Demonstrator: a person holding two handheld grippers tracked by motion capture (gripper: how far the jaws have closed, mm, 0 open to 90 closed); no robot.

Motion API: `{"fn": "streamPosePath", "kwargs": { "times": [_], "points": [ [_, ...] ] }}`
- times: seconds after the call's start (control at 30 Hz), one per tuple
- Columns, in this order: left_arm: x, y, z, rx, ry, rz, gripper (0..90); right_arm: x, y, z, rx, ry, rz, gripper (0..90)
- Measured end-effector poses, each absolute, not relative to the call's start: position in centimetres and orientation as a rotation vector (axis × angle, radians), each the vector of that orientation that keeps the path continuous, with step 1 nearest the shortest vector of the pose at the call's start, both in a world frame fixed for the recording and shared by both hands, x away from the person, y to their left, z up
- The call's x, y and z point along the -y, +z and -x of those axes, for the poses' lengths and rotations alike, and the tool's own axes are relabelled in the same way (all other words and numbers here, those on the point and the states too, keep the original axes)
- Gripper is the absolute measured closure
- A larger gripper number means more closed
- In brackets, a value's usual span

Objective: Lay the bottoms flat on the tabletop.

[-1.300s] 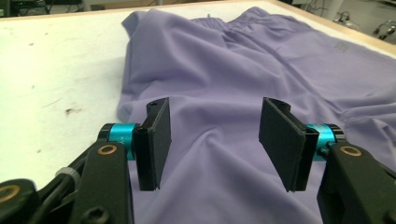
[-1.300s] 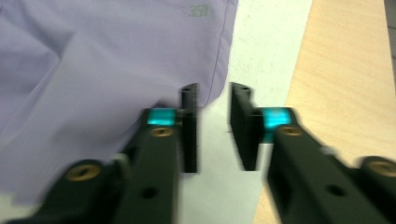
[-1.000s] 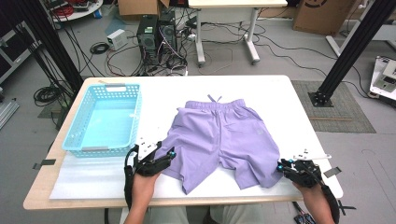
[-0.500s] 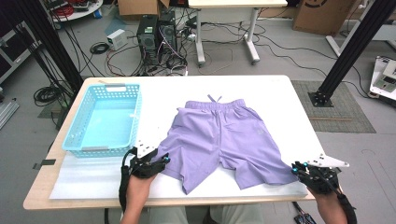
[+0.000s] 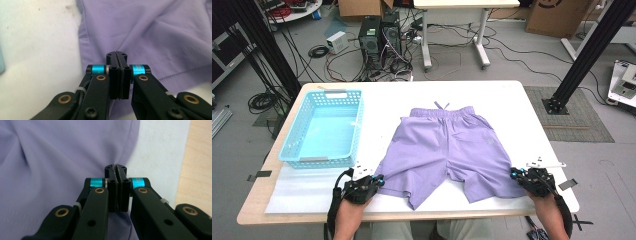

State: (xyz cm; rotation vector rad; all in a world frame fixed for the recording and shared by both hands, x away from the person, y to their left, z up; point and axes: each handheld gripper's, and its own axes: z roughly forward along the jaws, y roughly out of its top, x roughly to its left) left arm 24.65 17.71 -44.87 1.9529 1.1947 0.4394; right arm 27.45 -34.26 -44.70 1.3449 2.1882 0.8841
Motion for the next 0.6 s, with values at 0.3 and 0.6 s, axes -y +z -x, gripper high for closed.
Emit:
{"fn": "streamPosePath", "kwargs": {
  "times": [0.3,0.6],
  "points": [
    [-18.7,-44.0,-23.4,-1.124,0.357,-1.899,77.4,35.0,-43.1,-25.1,-2.235,0.86,-1.284,84.2],
    [-16.5,-42.4,-29.1,-1.065,0.442,-1.769,40.9,34.2,-42.2,-30.6,-2.086,1.082,-1.312,44.2]
  ]
}}
